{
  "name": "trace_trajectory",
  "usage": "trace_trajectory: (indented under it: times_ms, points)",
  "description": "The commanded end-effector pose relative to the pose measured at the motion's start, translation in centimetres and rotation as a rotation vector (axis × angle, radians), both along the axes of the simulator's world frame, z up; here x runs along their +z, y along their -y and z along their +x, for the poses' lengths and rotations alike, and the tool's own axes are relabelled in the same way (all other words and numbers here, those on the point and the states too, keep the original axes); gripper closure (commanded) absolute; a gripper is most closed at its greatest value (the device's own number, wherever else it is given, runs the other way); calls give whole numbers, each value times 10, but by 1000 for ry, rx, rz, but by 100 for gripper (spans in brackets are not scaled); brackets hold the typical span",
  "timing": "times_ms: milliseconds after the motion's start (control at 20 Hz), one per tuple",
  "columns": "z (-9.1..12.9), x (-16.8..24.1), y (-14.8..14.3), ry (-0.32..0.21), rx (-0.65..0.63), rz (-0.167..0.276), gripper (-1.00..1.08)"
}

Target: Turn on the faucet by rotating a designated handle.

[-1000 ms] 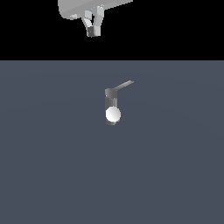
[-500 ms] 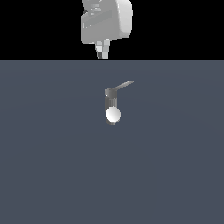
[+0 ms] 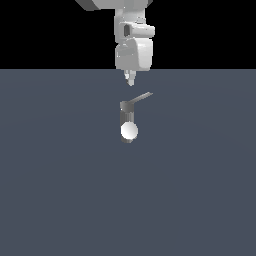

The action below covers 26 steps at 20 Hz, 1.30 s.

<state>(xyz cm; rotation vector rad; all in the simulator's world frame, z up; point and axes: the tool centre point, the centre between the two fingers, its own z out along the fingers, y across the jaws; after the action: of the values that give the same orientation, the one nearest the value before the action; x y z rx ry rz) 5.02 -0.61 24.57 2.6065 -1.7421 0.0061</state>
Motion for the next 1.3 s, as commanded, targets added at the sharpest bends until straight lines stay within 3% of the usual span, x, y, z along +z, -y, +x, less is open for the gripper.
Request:
trace_trajectory:
  times_ms: [0, 550, 1250]
  points:
    - [16, -14, 12, 1, -73, 0, 108]
    - [58, -56, 58, 1, -296, 4, 108]
    - [65, -64, 69, 2, -345, 7, 108]
